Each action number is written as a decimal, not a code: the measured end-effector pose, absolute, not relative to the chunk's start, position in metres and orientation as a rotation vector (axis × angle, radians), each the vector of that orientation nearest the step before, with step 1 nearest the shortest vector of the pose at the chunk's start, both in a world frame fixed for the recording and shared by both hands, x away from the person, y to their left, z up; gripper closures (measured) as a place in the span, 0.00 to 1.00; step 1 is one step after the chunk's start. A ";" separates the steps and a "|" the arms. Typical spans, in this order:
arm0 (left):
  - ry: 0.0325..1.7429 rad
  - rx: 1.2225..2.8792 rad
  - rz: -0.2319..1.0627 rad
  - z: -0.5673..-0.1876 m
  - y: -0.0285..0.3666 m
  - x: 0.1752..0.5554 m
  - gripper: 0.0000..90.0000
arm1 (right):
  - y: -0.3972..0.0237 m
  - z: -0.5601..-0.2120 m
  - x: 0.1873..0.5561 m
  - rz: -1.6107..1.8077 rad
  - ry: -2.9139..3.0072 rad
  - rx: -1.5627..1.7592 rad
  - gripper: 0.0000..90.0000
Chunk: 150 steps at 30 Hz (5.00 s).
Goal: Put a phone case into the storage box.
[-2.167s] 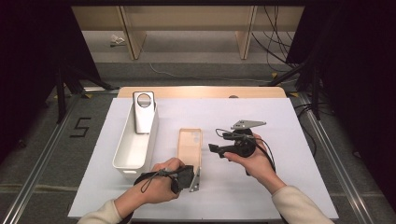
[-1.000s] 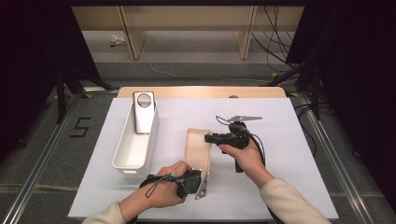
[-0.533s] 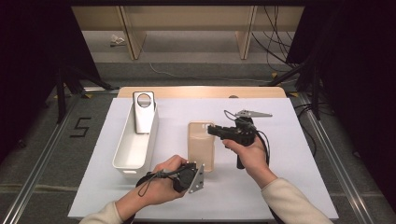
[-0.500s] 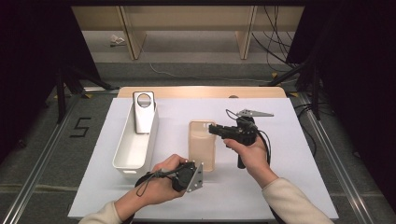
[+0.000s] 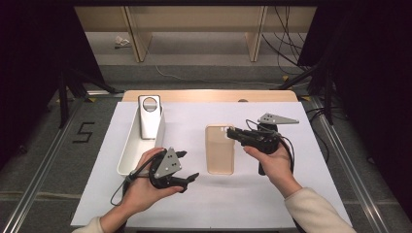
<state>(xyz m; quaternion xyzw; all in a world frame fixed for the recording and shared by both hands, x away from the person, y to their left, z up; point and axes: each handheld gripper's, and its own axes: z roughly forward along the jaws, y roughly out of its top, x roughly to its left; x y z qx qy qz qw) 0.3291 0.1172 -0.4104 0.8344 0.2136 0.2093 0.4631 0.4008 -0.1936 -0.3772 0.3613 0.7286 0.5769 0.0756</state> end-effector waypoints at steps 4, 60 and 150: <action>0.572 2.004 0.502 -0.410 0.124 0.331 0.28 | -0.197 -0.376 0.398 1.736 2.180 1.065 0.91; 0.899 1.726 0.419 -0.380 0.075 0.361 0.91 | -0.186 -0.386 0.382 1.742 2.194 1.049 0.91; 1.042 1.620 0.624 -0.346 0.143 0.380 0.93 | -0.243 -0.397 0.363 1.576 2.103 0.973 0.25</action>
